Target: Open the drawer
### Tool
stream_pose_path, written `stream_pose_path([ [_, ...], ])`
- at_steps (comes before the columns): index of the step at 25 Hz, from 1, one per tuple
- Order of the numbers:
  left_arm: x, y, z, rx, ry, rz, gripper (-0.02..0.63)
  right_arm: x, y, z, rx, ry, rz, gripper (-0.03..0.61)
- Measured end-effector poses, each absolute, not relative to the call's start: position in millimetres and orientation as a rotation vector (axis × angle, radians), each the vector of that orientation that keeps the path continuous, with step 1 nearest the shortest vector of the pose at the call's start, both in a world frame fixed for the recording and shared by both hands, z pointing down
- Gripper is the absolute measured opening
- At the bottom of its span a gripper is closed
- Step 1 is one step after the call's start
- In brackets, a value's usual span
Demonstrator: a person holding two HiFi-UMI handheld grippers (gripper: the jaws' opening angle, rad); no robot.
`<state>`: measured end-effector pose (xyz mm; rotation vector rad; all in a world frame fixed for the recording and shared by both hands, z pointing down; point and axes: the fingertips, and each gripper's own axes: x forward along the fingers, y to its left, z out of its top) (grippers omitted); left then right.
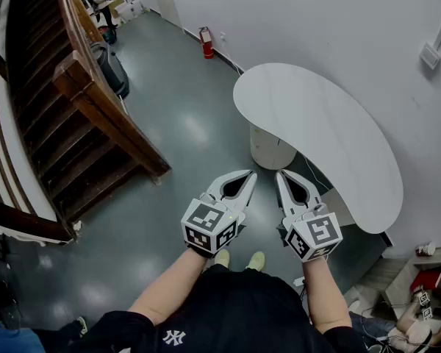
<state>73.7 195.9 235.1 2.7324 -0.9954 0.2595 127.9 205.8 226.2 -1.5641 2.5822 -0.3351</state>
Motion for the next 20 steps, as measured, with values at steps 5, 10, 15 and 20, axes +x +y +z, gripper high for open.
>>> stream_pose_path([
  [5,84.2,191.2,236.6,2.731,-1.009,0.247,0.009,136.8,201.2,228.8,-1.551,2.592,-0.322,0.014],
  [10,90.4,182.3,236.0,2.719,-1.029,0.233,0.009,145.5,195.0,229.6,-1.536,2.593,-0.340,0.014],
  [15,94.5,170.2,243.0,2.692,-1.063,0.220,0.009,158.1,186.5,230.4,-1.478,2.568,-0.363,0.014],
  [20,81.9,151.8,255.2,2.625,-1.097,0.206,0.009,166.2,168.3,234.3,-1.444,2.509,-0.407,0.015],
])
